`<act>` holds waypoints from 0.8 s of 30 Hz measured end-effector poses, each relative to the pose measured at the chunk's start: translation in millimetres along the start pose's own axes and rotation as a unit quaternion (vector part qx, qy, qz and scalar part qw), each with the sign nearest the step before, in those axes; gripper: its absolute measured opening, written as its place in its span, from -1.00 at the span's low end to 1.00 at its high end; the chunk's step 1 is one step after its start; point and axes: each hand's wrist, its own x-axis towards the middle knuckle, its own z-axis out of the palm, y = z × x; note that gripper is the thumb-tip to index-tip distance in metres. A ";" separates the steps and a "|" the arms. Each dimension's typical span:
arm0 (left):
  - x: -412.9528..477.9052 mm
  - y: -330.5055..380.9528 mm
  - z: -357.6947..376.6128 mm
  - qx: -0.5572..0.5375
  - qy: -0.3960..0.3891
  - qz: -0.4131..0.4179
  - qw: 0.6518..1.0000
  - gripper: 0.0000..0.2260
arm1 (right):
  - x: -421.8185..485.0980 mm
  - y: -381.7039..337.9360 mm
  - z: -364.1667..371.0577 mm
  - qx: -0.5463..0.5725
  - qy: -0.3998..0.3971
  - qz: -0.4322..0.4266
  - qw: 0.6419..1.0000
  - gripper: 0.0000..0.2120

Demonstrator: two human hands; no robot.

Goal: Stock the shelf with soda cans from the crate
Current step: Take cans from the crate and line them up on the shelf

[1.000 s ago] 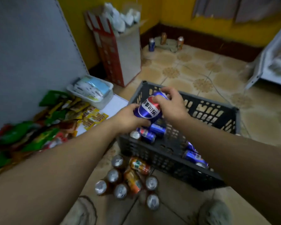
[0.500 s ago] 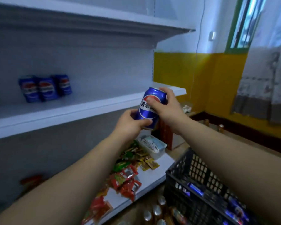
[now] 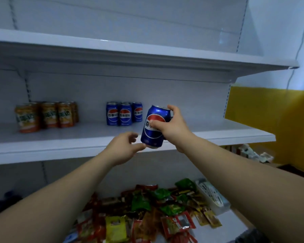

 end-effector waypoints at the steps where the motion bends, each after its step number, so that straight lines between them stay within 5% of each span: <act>1: 9.7 -9.9 -9.8 0.062 0.028 0.006 0.998 -0.51 | 7.9 0.2 7.5 0.002 -0.001 0.000 1.000 -0.21; 12: 110.1 -84.4 -30.4 0.387 -0.006 -0.084 0.918 -0.38 | 92.2 60.4 44.9 -0.034 -0.001 0.013 0.999 -0.18; 24: 121.4 -96.9 -21.1 0.400 -0.023 -0.100 0.911 -0.34 | 183.9 115.4 74.4 -0.135 -0.043 -0.030 0.990 -0.21</act>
